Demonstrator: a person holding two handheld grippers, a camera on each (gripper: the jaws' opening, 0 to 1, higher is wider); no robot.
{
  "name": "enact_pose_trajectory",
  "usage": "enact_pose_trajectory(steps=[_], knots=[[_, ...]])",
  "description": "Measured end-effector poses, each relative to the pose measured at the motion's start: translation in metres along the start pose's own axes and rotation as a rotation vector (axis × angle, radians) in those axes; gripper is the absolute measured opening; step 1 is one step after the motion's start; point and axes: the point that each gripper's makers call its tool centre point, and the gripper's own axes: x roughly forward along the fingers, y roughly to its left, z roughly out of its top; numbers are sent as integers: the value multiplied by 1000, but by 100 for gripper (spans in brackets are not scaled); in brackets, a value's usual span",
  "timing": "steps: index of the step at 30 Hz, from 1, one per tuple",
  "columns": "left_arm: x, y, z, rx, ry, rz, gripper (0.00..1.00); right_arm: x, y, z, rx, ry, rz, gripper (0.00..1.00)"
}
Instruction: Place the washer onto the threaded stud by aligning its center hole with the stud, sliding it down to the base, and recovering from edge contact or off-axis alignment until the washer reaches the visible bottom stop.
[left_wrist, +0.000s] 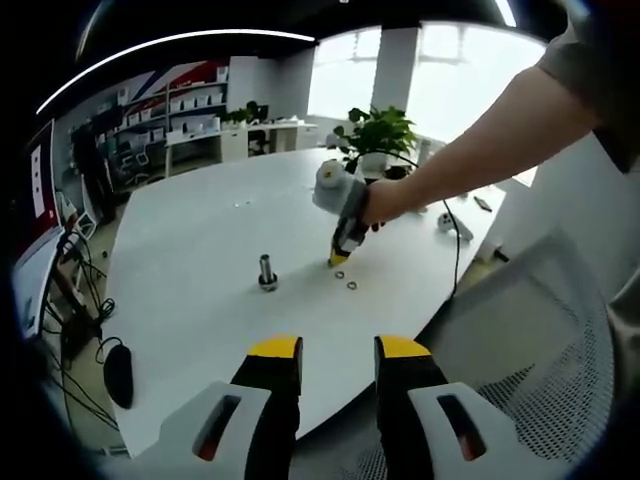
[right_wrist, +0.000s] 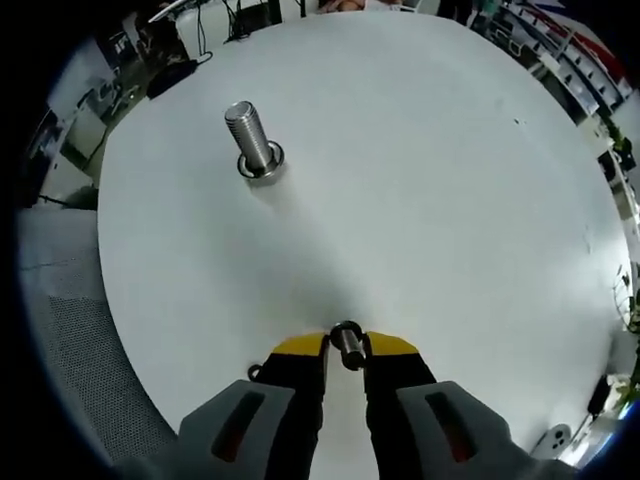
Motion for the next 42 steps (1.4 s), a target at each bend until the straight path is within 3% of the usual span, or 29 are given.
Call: enact_pose_trajectory(steps=[17,24,32,42], knots=[[0,-1,1,5,-3,-3,27,-10,-2,-4,8,-5,-9,18],[0,-2,1,7,-3,-6,27,-12,1,-8,52,-12,3,18],[0,-2,2,8,-7,-6,27,-7,17,-12,64,-5,36,18],[-1,-2,2,9,-11,-6,27,5,22,-13,83,10,61,19]])
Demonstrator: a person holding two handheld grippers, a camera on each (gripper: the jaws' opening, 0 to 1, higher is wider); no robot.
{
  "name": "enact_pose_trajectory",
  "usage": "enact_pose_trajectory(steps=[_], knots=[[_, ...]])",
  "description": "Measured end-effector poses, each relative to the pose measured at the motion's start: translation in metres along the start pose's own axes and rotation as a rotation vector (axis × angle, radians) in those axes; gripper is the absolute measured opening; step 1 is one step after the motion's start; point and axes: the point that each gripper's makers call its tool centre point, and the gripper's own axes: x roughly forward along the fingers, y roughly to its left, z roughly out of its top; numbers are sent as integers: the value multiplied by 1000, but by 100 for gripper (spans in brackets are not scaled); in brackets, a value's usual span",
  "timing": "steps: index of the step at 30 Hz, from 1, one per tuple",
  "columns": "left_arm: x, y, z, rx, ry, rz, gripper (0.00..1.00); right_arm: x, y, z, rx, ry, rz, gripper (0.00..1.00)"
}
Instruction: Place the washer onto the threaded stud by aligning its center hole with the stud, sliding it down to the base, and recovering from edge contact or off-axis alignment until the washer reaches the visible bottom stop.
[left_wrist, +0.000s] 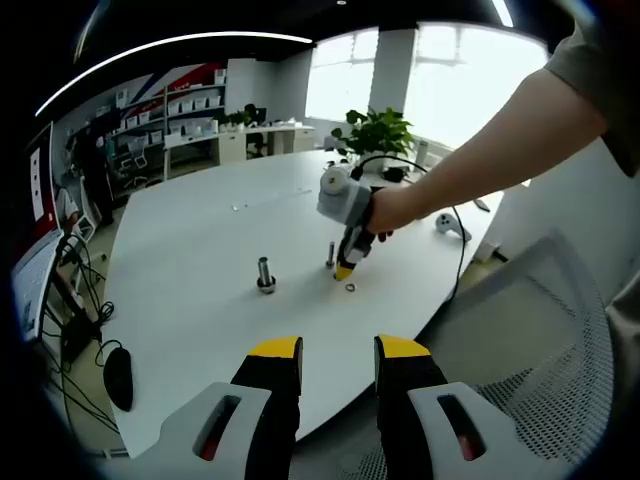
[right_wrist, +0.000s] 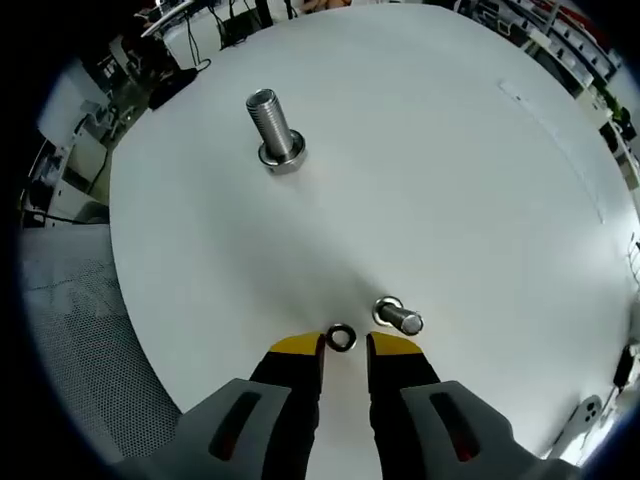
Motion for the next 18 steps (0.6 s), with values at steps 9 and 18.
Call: enact_pose_trajectory(steps=[9,18], knots=[[0,0,0,-1,0,0,27,-1,0,-3,-44,16,-28,16],[0,1,0,-2,3,0,27,-4,-2,-11,-87,23,-36,16]])
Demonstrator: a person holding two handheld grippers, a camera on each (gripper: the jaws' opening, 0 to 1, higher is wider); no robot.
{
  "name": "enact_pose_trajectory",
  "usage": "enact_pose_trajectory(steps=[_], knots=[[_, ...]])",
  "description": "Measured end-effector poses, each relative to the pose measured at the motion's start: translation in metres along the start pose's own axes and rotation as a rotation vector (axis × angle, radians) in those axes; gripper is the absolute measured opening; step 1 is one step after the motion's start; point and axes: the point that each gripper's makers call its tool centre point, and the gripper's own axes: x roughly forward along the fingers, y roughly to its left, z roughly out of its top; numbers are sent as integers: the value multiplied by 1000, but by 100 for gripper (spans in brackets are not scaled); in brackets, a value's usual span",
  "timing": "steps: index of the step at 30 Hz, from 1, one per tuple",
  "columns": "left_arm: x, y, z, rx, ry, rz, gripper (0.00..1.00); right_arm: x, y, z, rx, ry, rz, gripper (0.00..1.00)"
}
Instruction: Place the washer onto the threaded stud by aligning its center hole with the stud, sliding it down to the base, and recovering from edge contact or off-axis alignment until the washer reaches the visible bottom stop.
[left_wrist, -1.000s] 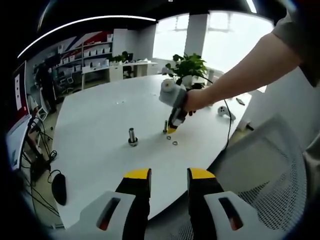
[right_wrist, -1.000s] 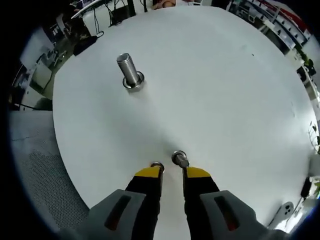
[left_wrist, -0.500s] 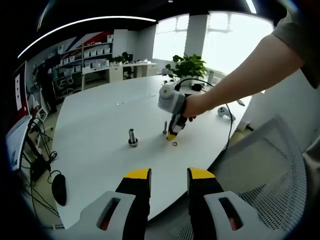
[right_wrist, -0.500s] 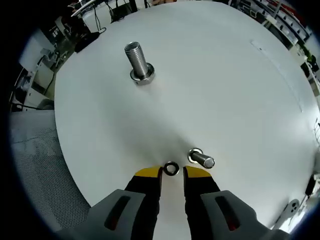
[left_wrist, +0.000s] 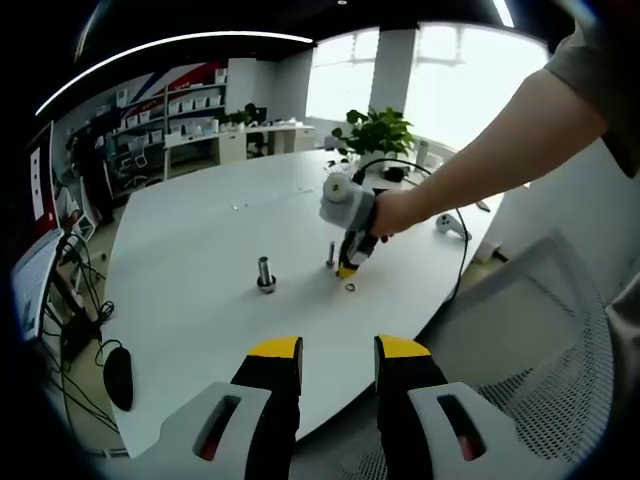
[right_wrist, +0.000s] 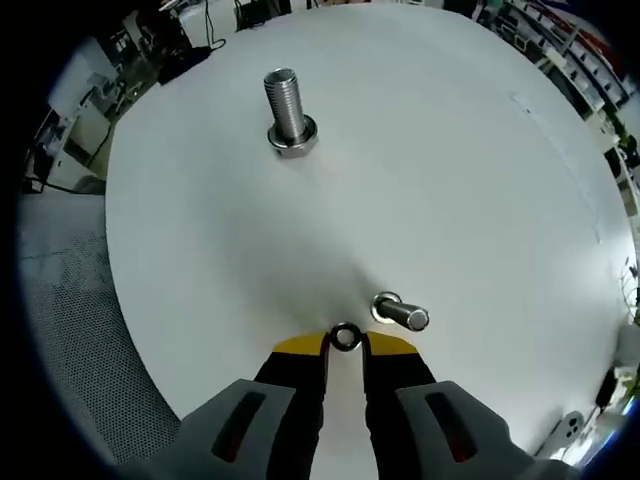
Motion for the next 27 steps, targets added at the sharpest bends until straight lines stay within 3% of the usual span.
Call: enact_pose_trajectory(steps=[13,27], knots=[[1,0,-2,3,11,-1,27,3,-6,-5,-86,83,-1,16],[2,-1,-4,7,22,-1,27,11,-16,-5,-92,178,-37,16]])
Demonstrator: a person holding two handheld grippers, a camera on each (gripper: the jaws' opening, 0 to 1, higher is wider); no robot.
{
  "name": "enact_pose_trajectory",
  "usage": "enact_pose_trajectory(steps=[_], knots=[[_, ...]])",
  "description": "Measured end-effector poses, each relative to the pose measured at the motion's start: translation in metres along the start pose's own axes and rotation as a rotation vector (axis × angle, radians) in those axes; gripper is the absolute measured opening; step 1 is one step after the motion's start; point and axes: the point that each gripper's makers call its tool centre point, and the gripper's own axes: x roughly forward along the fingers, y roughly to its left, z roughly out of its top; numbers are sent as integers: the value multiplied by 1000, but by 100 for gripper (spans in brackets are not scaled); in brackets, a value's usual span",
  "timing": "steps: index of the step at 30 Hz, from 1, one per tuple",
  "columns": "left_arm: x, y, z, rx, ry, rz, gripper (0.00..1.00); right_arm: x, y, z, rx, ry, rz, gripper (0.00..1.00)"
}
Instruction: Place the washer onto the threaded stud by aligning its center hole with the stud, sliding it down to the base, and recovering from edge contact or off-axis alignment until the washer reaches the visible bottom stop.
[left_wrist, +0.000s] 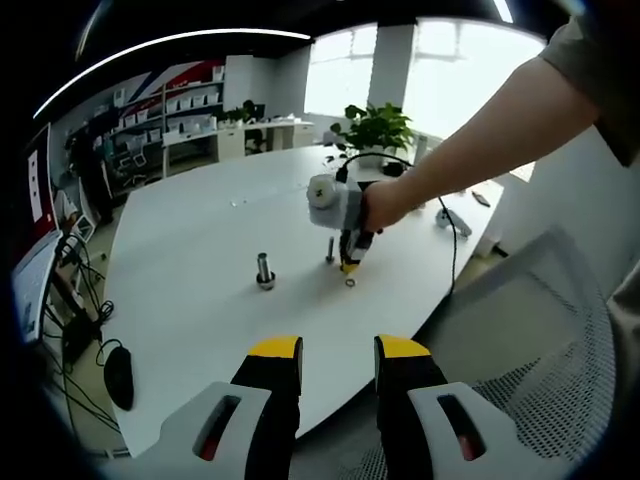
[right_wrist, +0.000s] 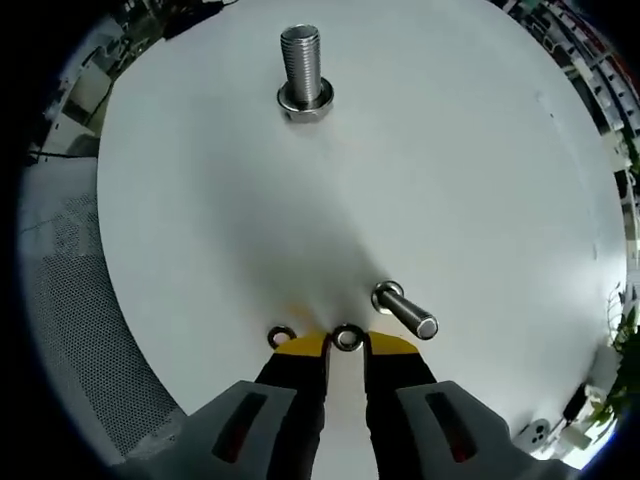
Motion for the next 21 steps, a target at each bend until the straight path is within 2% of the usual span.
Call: enact_pose_trajectory(steps=[2,5,9,13,16,21], knots=[[-1,2,1,-4,-4,6,27,-1,-1,-1,54,-19,4,16],[-1,3,0,-10,-6,15,27,-1,-2,-2,66,-68,13,15],[-1,3,0,-9,-1,17,27,-1,-1,-1,40,-146,7,15],[-1,5,0,-11,-3,24,27,-3,-1,-3,93,-186,20,14],[-1,3,1,1,-9,17,27,-4,-1,-4,108,-206,20,14],[-1,2,0,6,-3,21,27,-3,0,-2,73,-203,22,13]])
